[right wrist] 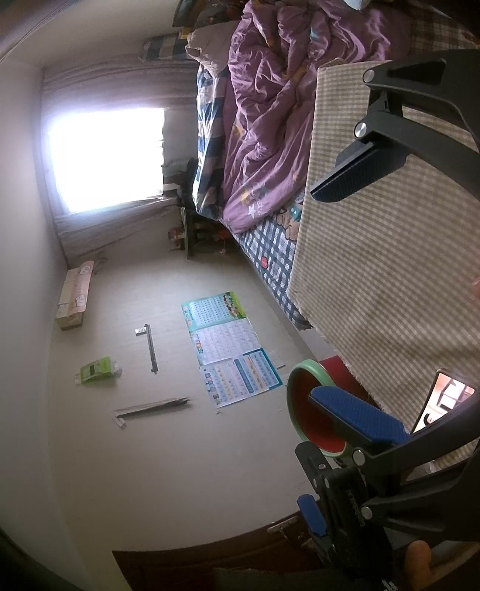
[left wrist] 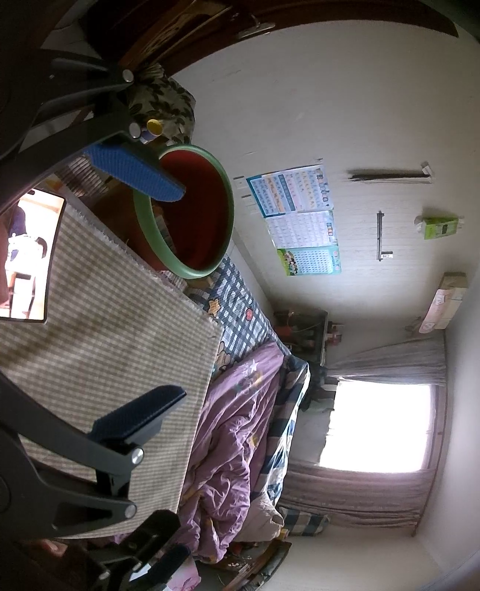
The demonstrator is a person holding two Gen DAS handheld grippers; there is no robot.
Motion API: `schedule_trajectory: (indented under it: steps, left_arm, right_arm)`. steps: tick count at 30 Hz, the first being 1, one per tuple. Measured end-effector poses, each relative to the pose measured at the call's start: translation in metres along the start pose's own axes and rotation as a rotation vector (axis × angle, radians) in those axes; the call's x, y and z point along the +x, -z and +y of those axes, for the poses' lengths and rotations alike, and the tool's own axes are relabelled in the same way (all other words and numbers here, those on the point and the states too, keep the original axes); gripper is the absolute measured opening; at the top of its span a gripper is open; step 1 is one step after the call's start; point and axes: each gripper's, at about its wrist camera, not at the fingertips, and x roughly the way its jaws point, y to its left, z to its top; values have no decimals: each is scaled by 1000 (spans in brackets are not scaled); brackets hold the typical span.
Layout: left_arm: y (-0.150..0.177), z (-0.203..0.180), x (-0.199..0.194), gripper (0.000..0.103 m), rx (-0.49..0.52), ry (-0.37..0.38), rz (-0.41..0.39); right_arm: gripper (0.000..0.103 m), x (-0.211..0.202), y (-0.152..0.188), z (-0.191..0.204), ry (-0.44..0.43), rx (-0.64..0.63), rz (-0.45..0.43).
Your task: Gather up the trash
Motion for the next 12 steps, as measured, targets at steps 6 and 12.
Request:
schedule_trajectory:
  steps: [6,12]
  left_arm:
    - [6,2,9,98,-2,13,33]
    - [20,33,17,98,-45,-30,72]
  right_arm:
    - [97,14,12,-15,50,43,61]
    - [97,47,59,-90,425,149,231]
